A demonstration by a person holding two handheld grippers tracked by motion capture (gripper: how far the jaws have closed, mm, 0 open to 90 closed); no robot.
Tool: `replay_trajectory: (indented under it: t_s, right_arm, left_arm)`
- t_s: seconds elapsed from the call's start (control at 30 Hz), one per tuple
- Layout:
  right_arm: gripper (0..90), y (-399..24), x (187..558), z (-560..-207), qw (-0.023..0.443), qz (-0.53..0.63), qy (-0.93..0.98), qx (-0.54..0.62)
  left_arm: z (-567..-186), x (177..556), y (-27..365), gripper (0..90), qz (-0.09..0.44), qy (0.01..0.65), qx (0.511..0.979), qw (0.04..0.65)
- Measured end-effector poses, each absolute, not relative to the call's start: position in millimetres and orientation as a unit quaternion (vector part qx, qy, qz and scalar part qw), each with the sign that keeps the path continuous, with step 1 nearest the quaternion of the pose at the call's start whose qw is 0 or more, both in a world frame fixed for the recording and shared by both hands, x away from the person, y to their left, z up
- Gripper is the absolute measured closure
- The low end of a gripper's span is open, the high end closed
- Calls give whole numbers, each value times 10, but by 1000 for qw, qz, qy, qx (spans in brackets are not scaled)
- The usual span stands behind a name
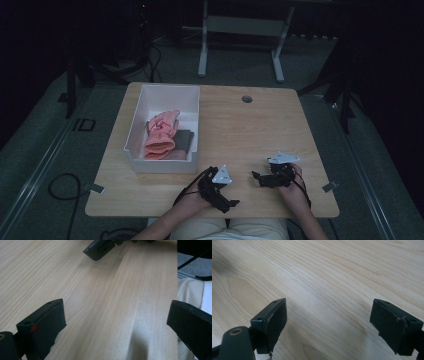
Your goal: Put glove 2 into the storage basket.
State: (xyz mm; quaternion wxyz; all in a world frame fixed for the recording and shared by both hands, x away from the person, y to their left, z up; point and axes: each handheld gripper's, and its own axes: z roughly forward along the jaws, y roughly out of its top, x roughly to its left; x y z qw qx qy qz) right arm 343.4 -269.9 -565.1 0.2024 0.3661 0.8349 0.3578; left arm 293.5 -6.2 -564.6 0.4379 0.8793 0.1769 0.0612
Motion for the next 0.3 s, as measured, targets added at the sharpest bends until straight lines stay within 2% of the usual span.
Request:
replay_trajectory:
  t_s: [0.3]
  right_arm:
    - [141,-2711,3437,-5683,212,361,832,365]
  left_arm:
    - [-5670,2913,-43,15,74,182,875,442]
